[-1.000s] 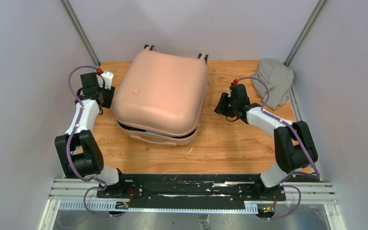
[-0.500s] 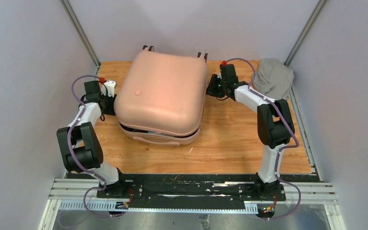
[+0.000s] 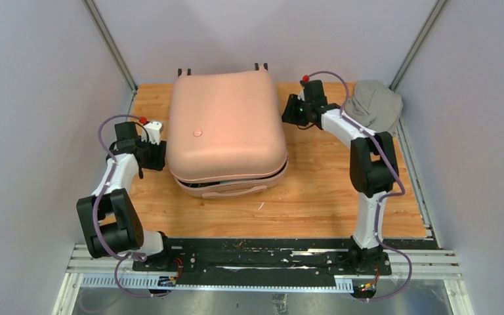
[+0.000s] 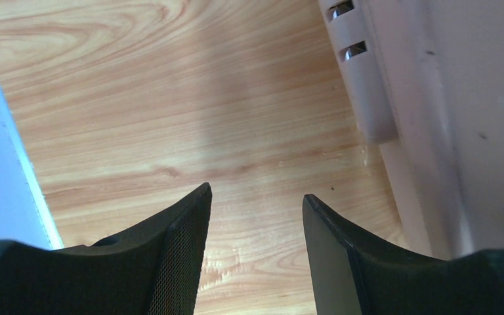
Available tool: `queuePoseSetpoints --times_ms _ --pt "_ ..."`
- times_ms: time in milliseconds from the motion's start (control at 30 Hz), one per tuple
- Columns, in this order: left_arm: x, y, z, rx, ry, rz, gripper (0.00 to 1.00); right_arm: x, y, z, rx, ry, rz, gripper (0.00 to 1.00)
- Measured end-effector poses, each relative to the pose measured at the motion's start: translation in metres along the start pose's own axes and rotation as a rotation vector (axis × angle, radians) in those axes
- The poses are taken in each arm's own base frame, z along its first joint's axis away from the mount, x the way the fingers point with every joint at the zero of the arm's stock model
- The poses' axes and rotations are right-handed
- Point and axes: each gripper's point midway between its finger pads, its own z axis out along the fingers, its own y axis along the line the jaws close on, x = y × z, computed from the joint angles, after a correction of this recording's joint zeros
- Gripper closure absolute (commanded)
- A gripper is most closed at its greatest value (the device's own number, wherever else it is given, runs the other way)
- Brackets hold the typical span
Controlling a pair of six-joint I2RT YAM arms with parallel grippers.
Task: Pack the luggage
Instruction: Zip the luggage at the corner of the board.
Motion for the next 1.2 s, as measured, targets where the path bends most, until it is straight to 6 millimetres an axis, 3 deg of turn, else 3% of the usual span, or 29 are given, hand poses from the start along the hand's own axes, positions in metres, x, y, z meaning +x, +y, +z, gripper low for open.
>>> queuePoseSetpoints --times_ms 167,300,433,600,700,800,900,1033,1200 --pt "-0.013 0.004 -0.016 -0.003 -0.035 0.021 0.39 0.061 -0.037 -0.065 0.049 0.064 0.052 0.28" --pt "-0.031 0.008 -0.033 -0.003 -0.067 0.05 0.37 0.1 -0.068 -0.118 0.109 0.048 0.074 0.28" --pt "-0.05 0.011 -0.064 -0.017 -0.116 0.113 0.34 0.124 -0.061 -0.147 0.043 0.003 0.046 0.31" --pt "-0.071 -0.011 -0.116 0.011 -0.226 0.285 0.32 0.143 -0.036 -0.147 -0.102 -0.003 0.008 0.33" --pt "-0.075 -0.041 -0.141 0.036 -0.283 0.455 0.32 0.151 -0.008 -0.136 -0.195 0.023 -0.038 0.33" --pt "-0.069 -0.07 -0.159 0.08 -0.325 0.604 0.32 0.163 0.001 -0.124 -0.201 0.064 -0.063 0.33" --pt "-0.054 -0.091 -0.165 0.137 -0.32 0.703 0.32 0.179 0.02 -0.112 -0.238 0.12 -0.087 0.34" --pt "-0.03 -0.122 -0.158 0.243 -0.29 0.849 0.33 0.179 0.048 -0.111 -0.313 0.123 -0.107 0.34" --pt "0.019 -0.151 -0.134 0.352 -0.208 1.122 0.33 0.17 0.05 -0.121 -0.337 0.091 -0.125 0.35"
